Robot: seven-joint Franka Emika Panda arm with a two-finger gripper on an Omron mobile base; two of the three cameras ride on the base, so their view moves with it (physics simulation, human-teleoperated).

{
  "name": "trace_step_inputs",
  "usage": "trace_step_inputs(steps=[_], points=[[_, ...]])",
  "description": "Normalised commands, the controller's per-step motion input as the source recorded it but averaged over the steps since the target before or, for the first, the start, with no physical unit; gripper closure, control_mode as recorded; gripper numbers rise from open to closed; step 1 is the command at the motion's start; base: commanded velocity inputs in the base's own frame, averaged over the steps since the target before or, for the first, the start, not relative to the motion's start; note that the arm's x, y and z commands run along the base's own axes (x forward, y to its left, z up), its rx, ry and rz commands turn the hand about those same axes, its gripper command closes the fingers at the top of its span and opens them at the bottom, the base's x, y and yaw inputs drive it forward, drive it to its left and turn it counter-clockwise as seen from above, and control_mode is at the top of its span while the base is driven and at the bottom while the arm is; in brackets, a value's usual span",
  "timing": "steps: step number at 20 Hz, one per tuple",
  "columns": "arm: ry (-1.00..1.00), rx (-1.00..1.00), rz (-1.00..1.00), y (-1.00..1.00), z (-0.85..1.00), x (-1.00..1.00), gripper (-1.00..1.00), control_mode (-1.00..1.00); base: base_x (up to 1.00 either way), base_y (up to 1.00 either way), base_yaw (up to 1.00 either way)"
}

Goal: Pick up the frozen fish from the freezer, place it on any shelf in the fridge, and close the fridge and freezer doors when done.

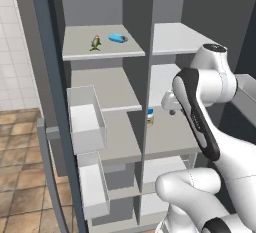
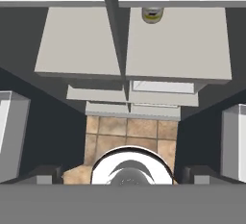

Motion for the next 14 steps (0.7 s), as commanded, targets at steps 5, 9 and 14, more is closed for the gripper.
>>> trace_step_inputs(steps=[5, 9, 14], points=[[-0.03, 0.0, 0.0, 0.19, 0.0, 0.0, -1.0, -1.0, 0.0, 0.0, 0.0], [-0.02, 0.0, 0.0, 0.39, 0.0, 0.0, -1.0, -1.0, 0.0, 0.0, 0.0], [-0.01, 0.0, 0.0, 0.22, 0.0, 0.0, -1.0, -1.0, 0.0, 0.0, 0.0]])
